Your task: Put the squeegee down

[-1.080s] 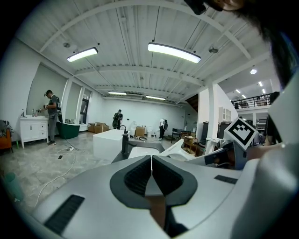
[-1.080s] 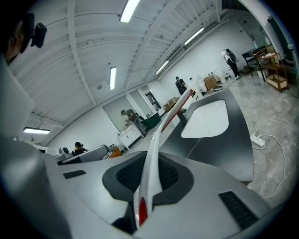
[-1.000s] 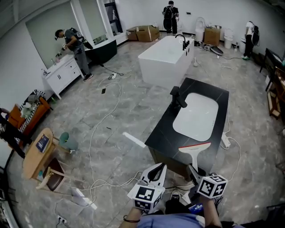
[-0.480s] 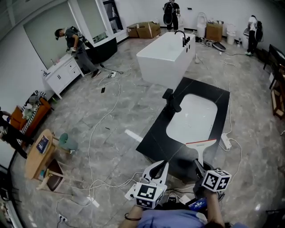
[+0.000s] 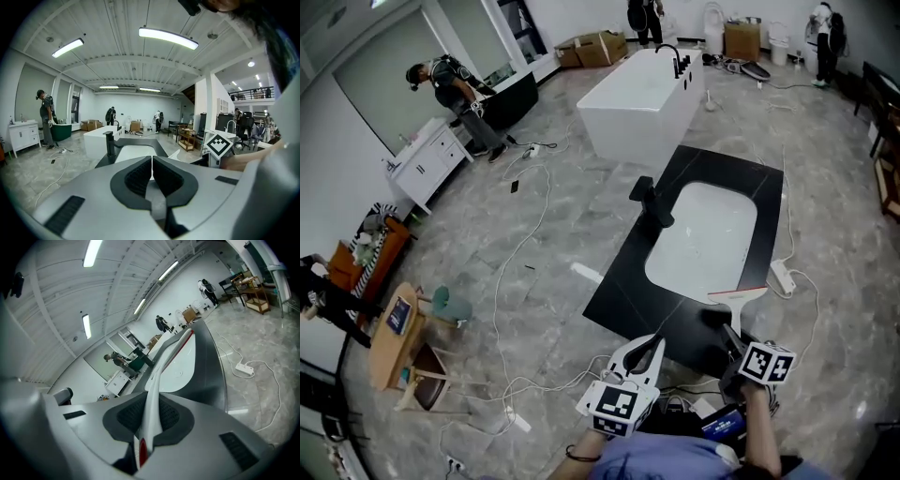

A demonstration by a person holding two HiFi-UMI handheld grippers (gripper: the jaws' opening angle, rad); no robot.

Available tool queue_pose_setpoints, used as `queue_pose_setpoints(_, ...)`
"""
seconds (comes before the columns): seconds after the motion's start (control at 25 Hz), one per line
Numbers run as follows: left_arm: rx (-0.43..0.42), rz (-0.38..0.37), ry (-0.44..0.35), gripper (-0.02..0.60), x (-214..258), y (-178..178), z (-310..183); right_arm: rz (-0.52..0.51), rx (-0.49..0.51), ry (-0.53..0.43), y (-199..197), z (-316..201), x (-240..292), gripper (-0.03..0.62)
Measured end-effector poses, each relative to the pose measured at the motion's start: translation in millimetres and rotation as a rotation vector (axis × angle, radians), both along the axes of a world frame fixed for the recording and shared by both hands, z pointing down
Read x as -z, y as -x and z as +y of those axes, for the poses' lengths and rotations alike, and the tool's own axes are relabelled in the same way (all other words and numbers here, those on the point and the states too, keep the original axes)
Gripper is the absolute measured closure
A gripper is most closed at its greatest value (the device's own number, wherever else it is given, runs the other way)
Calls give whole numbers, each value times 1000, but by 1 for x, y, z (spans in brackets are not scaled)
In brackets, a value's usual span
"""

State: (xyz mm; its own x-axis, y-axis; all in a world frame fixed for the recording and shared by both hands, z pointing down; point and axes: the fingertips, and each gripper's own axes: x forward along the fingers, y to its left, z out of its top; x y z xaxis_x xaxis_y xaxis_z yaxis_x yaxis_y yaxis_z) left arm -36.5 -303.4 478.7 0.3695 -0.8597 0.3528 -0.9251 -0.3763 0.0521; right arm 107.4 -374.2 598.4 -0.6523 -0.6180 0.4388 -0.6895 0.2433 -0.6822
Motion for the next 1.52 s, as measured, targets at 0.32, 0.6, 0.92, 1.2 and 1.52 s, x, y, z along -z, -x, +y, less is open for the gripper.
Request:
queue_pose_setpoints(0.32, -124, -22, 35, 563, -14, -20, -15, -73, -111, 124, -10, -10, -52, 548)
queue_pose_setpoints(0.6, -203, -15, 42, 563, -17, -18, -16, -210, -249, 220, -12, -11, -75, 548)
queue_pose_setpoints(0.92, -185, -3, 33, 563, -15, 18, -24, -220, -318, 274, -1, -5, -89, 548)
queue_pose_setpoints(1.2, -156, 15, 15, 563, -14, 44, -30, -124, -297, 298, 11, -1, -96, 400)
queue_pose_setpoints(1.52, -158, 11, -11, 563, -9, 55, -29, 217, -282, 226, 9, 4, -99, 290)
